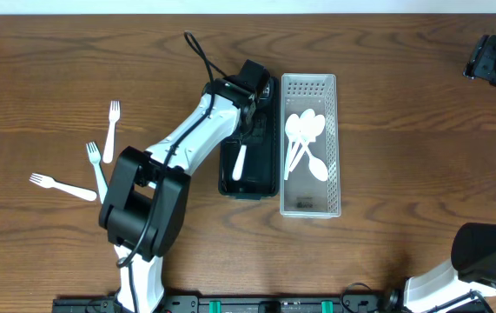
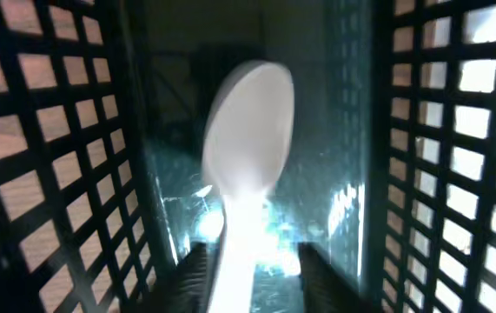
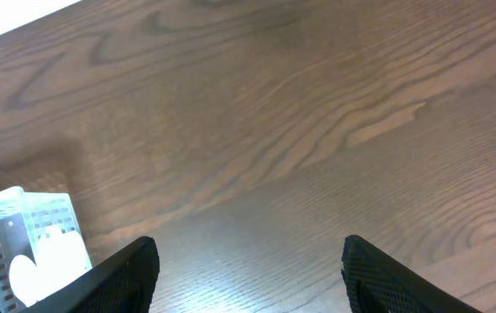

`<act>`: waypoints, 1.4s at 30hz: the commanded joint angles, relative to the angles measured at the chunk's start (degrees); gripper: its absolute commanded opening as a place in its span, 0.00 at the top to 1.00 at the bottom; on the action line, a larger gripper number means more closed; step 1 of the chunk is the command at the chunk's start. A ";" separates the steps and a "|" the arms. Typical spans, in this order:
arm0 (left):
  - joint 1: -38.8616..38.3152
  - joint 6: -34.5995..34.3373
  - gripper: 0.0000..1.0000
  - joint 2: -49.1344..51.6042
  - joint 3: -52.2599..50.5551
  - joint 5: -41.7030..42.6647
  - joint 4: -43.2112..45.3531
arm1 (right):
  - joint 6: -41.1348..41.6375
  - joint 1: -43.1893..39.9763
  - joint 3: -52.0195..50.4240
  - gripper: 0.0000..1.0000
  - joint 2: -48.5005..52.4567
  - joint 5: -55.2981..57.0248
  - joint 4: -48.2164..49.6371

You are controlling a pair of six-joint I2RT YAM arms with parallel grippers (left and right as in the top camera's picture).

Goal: Pack container
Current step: 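Carry the spoon into the black tray and release it, then grasp a white fork with the left gripper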

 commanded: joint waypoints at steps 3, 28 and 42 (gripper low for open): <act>0.24 7.37 0.37 -3.21 2.27 -0.48 -1.33 | 0.63 -0.37 -0.02 0.29 -1.22 0.15 -0.26; 42.77 22.10 0.06 -8.98 15.61 -2.32 -12.74 | -0.83 -0.37 -0.02 0.29 -1.22 0.15 -0.28; 44.46 26.43 0.05 9.75 15.63 -1.51 -8.70 | -0.83 -0.37 -0.02 0.29 -1.22 0.17 -1.42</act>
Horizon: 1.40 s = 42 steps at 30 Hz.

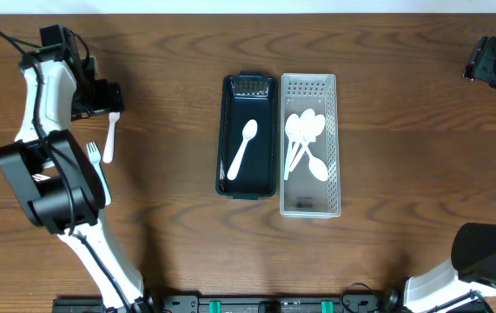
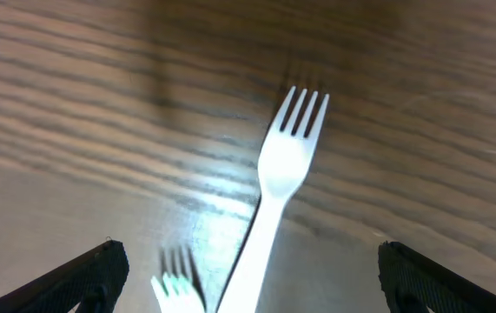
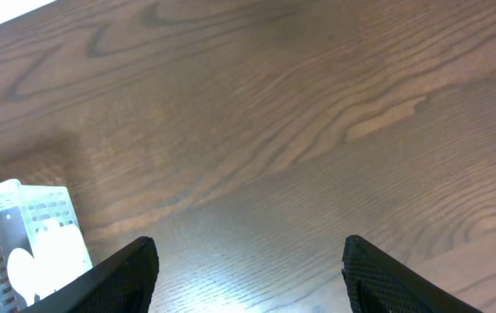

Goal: Pack container
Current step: 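Grasp a white fork with the left gripper, then carry the fork over the black tray and lower it in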

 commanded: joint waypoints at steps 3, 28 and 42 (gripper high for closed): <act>0.17 4.35 0.05 3.10 -0.02 0.83 0.55 | -0.55 -0.37 -0.02 0.29 -1.22 0.17 -0.42; 0.20 5.09 0.63 8.72 -0.24 0.79 -0.50 | -0.35 -0.37 -0.02 0.29 -1.22 0.20 -0.44; -0.50 4.59 0.94 7.61 -0.04 0.79 -4.90 | -0.35 -0.37 -0.02 0.29 -1.22 0.17 -0.44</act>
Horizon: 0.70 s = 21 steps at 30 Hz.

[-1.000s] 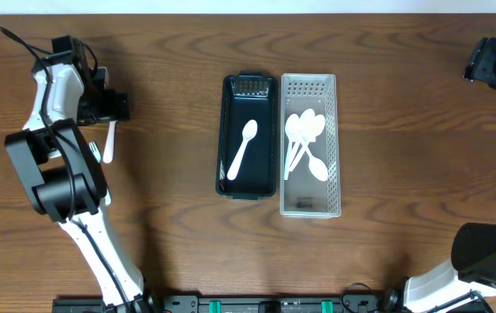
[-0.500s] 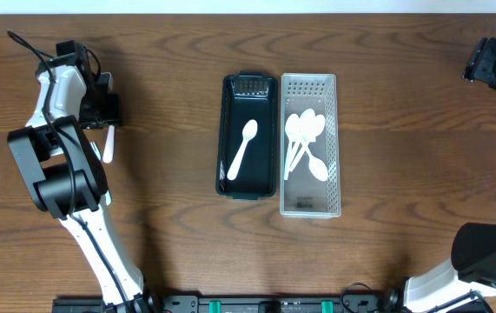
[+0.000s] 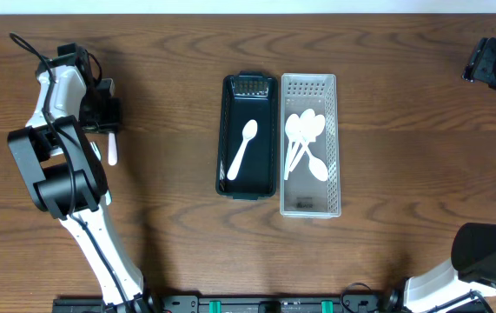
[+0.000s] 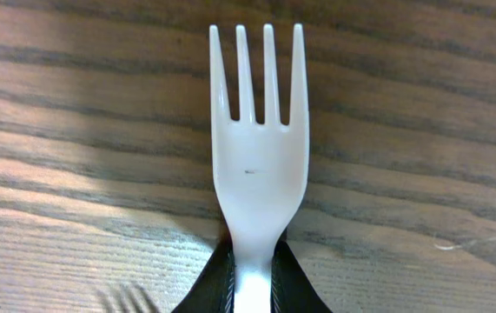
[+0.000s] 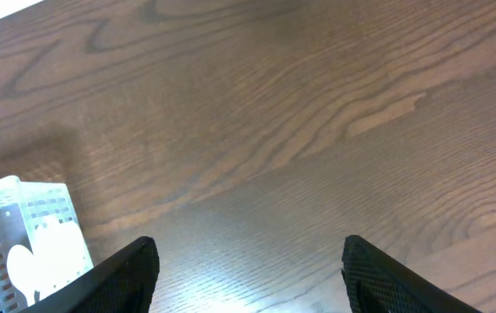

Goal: Pack container
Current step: 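Carry the fork over the black tray and lower it in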

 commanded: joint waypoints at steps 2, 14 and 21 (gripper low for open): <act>-1.25 -0.68 0.94 -1.09 0.57 -0.09 -2.32 | -0.35 -0.37 -0.02 0.29 -1.22 0.20 -0.07; -19.78 -10.58 0.94 -23.34 5.07 -0.02 -11.10 | -0.37 -0.37 -0.02 0.29 -1.22 0.20 -0.04; -36.68 -19.19 0.94 -27.58 4.98 -0.04 -8.92 | -0.63 -0.37 -0.02 0.29 -1.22 0.20 -0.46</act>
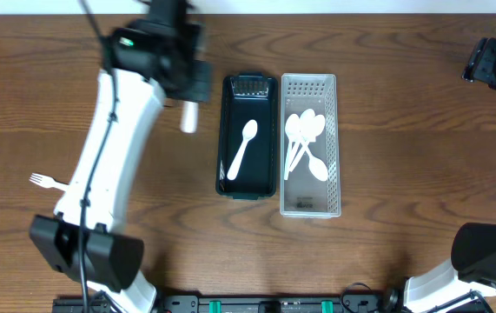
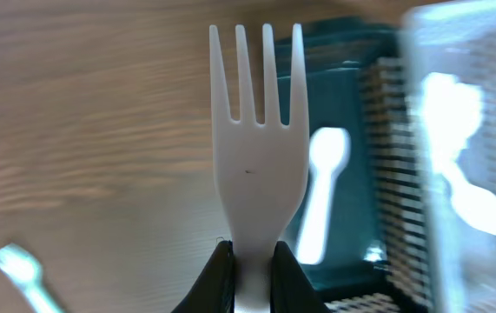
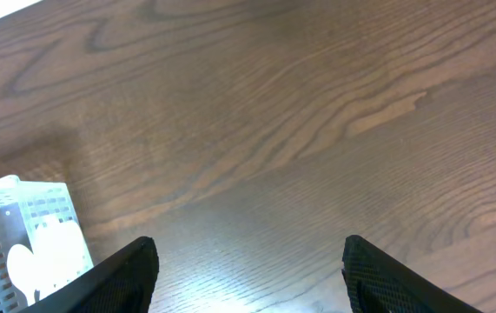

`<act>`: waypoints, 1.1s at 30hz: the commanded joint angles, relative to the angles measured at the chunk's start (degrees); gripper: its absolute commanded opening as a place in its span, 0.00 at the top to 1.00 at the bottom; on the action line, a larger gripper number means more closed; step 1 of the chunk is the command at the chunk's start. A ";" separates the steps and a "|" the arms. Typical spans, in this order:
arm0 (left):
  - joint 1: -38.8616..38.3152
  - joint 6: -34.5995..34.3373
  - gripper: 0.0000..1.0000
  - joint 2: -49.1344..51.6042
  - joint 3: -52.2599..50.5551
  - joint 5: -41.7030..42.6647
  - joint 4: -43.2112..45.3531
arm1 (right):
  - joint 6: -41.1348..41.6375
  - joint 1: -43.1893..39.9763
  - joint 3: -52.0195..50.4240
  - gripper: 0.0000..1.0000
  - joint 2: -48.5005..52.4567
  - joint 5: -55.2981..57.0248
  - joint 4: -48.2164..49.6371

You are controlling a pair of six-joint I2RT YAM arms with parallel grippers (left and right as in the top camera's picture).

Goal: Pack container
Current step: 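Carry the fork over the black tray and lower it in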

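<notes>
My left gripper (image 2: pixel 250 261) is shut on the handle of a white plastic fork (image 2: pixel 259 156), held above the table, tines forward. In the overhead view the fork's handle (image 1: pixel 188 117) hangs just left of the dark container (image 1: pixel 228 165), which holds one white spoon (image 1: pixel 243 148). The left wrist view shows that spoon (image 2: pixel 321 200) beyond the fork. Right of the dark container stands a white mesh basket (image 1: pixel 333 187) with several spoons (image 1: pixel 304 139). My right gripper (image 3: pixel 248 278) is open over bare wood at the far right.
Another white fork (image 1: pixel 48 182) lies on the wood at the left, also seen blurred as a fork (image 2: pixel 17 269) in the left wrist view. My left arm (image 1: pixel 117 139) spans the left half of the table and hides what lies under it.
My left gripper, shut on the fork at the table's far left, now holds it lifted beside the dark container's left side. The right arm has not moved.
First my left gripper was inside the dark container with a spoon between its fingers. Then the spoon lay in the container and the gripper stood open over a fork at the far left. It shut on that fork, which is now beside the container.
</notes>
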 commanded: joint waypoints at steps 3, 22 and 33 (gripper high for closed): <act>-8.22 -6.93 0.94 3.61 -0.76 -0.26 2.34 | -0.85 -0.37 -0.02 0.28 -1.22 0.20 -0.46; -10.95 -11.61 0.74 24.83 -2.36 -0.28 6.23 | -1.05 -0.37 -0.02 0.29 -1.22 0.20 -1.11; -10.08 -3.72 0.44 13.75 1.68 -14.14 4.48 | -1.07 -0.48 -0.02 0.28 -1.22 0.22 -1.05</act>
